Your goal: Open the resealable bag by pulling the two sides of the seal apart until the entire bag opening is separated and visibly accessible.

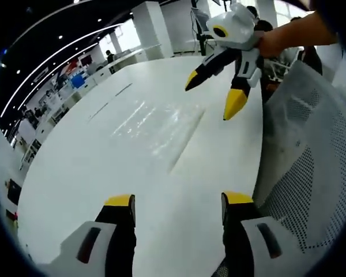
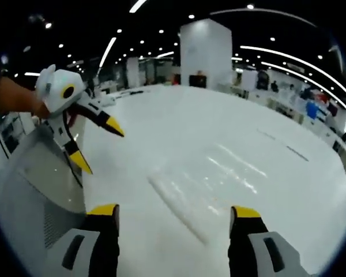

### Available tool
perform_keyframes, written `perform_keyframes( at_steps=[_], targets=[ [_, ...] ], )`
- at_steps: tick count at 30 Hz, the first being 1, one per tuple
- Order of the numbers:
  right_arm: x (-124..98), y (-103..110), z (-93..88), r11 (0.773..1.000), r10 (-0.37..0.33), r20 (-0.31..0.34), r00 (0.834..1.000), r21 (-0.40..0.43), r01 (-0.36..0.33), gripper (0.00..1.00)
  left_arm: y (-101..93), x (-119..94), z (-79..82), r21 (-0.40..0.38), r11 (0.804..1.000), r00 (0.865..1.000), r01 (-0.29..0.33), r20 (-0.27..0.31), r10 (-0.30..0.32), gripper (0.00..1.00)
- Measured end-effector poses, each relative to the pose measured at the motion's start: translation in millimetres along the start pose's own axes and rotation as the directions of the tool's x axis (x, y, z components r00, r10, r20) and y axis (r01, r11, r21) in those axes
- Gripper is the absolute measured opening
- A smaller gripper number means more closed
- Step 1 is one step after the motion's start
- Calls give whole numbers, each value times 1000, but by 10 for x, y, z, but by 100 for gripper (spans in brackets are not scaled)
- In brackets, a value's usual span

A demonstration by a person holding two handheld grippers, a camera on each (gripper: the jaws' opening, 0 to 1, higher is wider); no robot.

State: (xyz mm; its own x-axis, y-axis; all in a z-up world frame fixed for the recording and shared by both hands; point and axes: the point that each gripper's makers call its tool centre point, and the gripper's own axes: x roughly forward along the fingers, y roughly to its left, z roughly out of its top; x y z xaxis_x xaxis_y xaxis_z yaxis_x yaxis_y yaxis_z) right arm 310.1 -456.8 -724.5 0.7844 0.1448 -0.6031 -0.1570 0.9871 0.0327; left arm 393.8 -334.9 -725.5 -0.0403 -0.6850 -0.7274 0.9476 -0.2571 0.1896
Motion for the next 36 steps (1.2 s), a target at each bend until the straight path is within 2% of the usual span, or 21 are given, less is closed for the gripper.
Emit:
perform_keyframes(
  at_steps=[5, 7, 9, 11, 15, 21, 26, 32, 36],
  targets=[
    [-31, 13, 33, 999, -2, 23, 1000, 33, 2, 89, 29, -11, -48, -27, 1000, 1000, -5, -5, 5, 63],
    [-53, 9, 38, 999, -8, 25, 1000, 37, 7, 89, 67, -25, -54, -50, 999, 1000, -15, -2, 15, 65],
    [-75, -13, 24, 999, -18, 27, 999, 43, 17, 90, 123, -55, -66, -106, 994, 999, -40, -15, 39, 66],
    [-104, -41, 16, 997, -32, 37, 999, 64, 29, 91, 175, -79, -18, -130, 990, 998, -57, 14, 59, 69],
    [-171, -65, 3, 990, -50, 56, 997, 135, 42, 96, 168, -100, -28, -207, 977, 998, -57, 25, 64, 82],
    [-241, -47, -26, 985, -67, 68, 995, 163, 55, 100, 112, -117, -14, -224, 974, 998, -42, 46, 53, 99],
    [-310, -8, -64, 977, -99, 91, 991, 200, 80, 100, 40, -141, -18, -301, 953, 996, -18, 77, 43, 99],
    [-398, 48, -150, 970, -127, 79, 989, 219, 107, 100, -27, -167, -51, -327, 945, 997, -3, 74, 29, 99],
    [-464, 41, -201, 968, -143, 76, 987, 217, 123, 100, -80, -169, -66, -324, 946, 997, -3, 72, 27, 99]
  ],
)
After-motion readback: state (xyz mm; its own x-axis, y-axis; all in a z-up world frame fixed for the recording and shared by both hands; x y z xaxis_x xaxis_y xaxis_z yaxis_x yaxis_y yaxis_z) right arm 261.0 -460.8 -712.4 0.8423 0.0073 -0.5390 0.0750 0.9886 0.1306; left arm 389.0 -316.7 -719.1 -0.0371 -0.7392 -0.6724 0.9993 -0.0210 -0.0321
